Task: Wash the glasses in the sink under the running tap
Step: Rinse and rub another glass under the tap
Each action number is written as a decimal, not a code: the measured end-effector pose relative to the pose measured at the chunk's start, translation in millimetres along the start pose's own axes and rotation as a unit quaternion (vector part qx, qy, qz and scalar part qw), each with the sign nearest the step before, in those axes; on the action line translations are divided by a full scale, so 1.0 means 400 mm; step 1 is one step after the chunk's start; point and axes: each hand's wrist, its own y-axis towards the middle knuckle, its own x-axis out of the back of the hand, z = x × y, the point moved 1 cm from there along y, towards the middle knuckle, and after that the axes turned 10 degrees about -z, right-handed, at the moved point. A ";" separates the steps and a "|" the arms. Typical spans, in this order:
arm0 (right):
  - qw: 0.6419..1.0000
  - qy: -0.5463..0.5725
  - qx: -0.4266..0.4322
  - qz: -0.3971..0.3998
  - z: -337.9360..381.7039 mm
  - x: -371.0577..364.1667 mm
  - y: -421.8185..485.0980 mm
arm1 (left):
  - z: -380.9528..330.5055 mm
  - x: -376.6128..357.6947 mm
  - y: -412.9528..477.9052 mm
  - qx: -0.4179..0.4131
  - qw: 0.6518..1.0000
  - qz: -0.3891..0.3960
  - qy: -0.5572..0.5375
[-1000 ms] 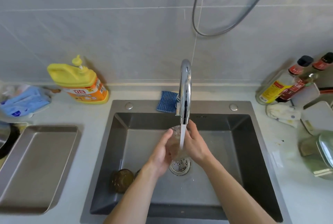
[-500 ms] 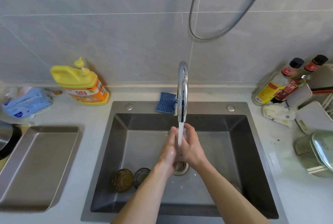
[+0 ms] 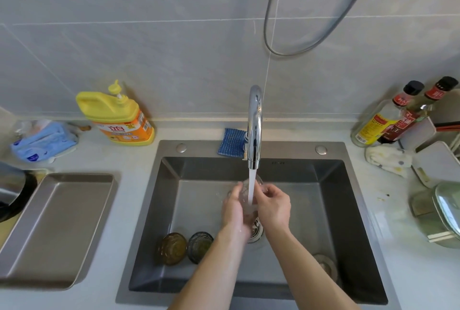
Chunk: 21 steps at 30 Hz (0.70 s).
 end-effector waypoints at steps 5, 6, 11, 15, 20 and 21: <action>0.902 -0.238 0.144 0.331 -0.022 0.041 0.017 | -0.042 0.037 0.022 0.007 0.997 -0.034 0.071; 0.848 -0.329 0.209 0.360 -0.023 0.040 0.021 | -0.043 0.039 0.022 0.019 0.995 -0.038 0.086; 0.815 -0.389 0.204 0.378 -0.021 0.001 0.011 | -0.024 0.039 0.015 0.041 0.993 -0.037 0.099; 0.918 -0.122 0.055 0.374 -0.015 0.007 0.000 | -0.024 0.046 0.019 0.011 0.998 -0.003 0.066; 0.878 -0.239 0.113 0.400 -0.040 0.017 -0.008 | -0.054 0.047 0.023 0.038 0.987 -0.081 0.131; 0.839 -0.334 0.182 0.388 -0.052 0.014 0.004 | -0.053 0.051 0.031 0.046 0.986 -0.078 0.138</action>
